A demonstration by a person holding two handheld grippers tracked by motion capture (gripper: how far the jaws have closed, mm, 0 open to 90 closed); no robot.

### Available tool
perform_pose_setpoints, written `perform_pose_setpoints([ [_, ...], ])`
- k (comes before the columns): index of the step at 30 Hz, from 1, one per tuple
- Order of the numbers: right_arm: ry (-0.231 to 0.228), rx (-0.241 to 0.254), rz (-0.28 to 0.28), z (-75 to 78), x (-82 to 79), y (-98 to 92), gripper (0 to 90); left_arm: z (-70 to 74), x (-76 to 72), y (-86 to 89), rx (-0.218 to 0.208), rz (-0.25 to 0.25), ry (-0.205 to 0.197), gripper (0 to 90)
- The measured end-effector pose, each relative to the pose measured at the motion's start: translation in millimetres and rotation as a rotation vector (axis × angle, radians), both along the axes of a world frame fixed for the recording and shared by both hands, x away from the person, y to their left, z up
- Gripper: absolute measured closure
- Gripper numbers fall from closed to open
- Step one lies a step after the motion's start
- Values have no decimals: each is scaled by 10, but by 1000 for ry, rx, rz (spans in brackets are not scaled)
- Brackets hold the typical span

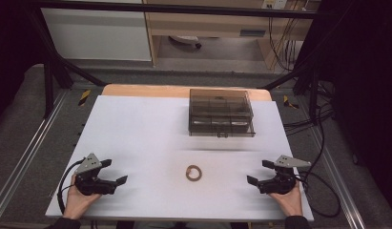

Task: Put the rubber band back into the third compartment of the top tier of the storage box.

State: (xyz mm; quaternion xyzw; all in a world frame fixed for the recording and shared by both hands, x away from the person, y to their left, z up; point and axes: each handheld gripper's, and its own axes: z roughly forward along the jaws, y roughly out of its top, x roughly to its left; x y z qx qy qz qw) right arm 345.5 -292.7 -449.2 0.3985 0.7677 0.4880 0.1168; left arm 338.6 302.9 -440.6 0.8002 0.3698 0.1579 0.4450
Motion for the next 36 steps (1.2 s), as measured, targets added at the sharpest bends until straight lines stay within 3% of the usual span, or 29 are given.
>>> perform_pose_setpoints([
  [18, -3, -8, 11, 31, -15, 51, 7, -15, 10, 12, -1, 3, 5, 68],
  [36, 6, -20, 43, 38, 4, 234, 7, -24, 14, 2, 4, -1, 13, 68],
])
